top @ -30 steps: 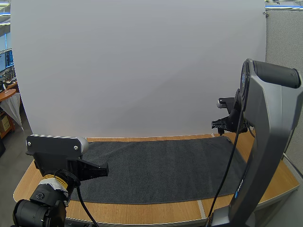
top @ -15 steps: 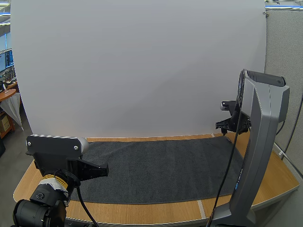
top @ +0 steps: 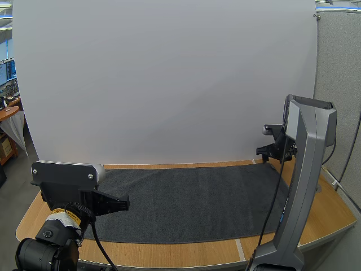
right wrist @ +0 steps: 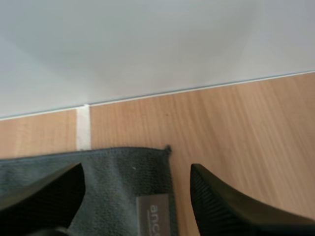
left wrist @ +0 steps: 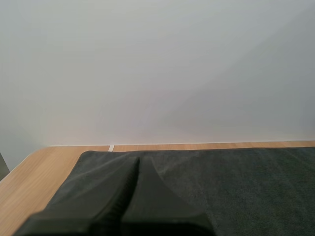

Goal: Fold the towel

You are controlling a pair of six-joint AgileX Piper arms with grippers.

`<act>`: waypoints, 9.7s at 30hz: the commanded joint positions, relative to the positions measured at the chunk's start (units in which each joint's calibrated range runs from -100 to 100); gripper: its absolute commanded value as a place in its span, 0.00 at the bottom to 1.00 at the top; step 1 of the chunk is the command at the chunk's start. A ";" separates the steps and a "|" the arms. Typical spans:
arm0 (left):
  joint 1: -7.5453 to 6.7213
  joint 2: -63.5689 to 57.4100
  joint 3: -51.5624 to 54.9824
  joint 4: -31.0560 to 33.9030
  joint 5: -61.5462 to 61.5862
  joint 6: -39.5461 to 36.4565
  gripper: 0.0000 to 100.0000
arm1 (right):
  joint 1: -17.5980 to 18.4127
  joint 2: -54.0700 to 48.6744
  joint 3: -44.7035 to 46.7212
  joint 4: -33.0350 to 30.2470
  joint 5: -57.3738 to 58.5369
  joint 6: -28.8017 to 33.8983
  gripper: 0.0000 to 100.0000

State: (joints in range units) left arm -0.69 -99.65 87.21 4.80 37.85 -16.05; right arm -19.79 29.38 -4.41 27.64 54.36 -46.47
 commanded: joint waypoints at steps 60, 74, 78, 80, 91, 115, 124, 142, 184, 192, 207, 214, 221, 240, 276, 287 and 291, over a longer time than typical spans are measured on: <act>-0.03 -0.35 -0.40 0.19 -0.58 0.13 0.00 | -3.07 10.67 -7.27 22.80 20.86 -17.64 1.00; -0.03 -0.35 -0.40 0.19 -0.58 0.13 0.00 | -3.07 10.67 -7.27 22.69 20.76 -17.64 1.00; -0.03 -0.35 -0.40 0.19 -0.58 0.13 0.00 | -3.07 10.67 -7.27 22.69 20.76 -17.64 1.00; -0.03 -0.35 -0.40 0.19 -0.58 0.13 0.00 | -3.07 10.67 -7.27 22.69 20.76 -17.64 1.00; -0.03 -0.35 -0.40 0.19 -0.58 0.13 0.00 | -3.07 10.67 -7.27 23.07 20.76 -17.64 1.00; -0.03 -0.35 -0.40 0.19 -0.58 0.13 0.00 | -3.47 10.28 -7.27 23.18 13.92 -16.12 0.00; -0.03 -0.35 -0.40 0.19 -0.58 0.13 0.00 | -3.47 5.63 -7.27 25.40 18.23 -16.12 0.00; -0.03 -0.35 -0.40 0.19 -0.58 0.13 0.00 | 2.34 -6.40 -7.27 28.20 41.97 -16.12 0.00; -0.03 -0.35 -0.40 0.19 -0.58 0.13 0.00 | 29.66 -21.48 2.02 26.52 45.64 -17.42 0.00; -0.03 -0.35 -0.40 0.19 -0.58 0.13 0.00 | 34.94 -21.30 2.02 25.23 37.98 -17.42 0.00; -0.03 -0.35 -0.40 0.19 -0.58 0.13 0.00 | 36.44 -16.30 2.02 25.70 28.09 -16.20 0.00; -0.03 -0.35 -0.40 0.19 -0.58 0.13 0.00 | 36.44 -14.95 2.02 25.70 21.61 -15.70 0.00; -0.03 -0.35 -0.40 0.19 -0.58 0.13 0.00 | 36.44 -14.95 2.02 28.57 21.20 -15.02 0.00; -0.03 -0.35 -0.40 0.19 -0.58 0.13 0.00 | 45.03 -14.73 2.02 25.45 -7.45 -15.29 0.00; -0.03 -0.35 -0.40 0.19 -0.58 0.13 0.00 | 45.91 9.18 -23.96 20.48 -21.91 -15.09 0.00; -0.03 -0.35 -0.40 0.19 -0.58 0.13 0.00 | 45.98 17.29 -32.44 18.67 -22.96 -15.09 0.00; -0.03 -0.35 -0.40 0.19 -0.58 0.13 0.00 | 46.13 19.65 -33.87 17.69 -23.25 -15.09 0.00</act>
State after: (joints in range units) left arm -0.69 -99.65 87.21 4.80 37.85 -16.05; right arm 26.18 47.50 -36.75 46.67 32.03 -61.42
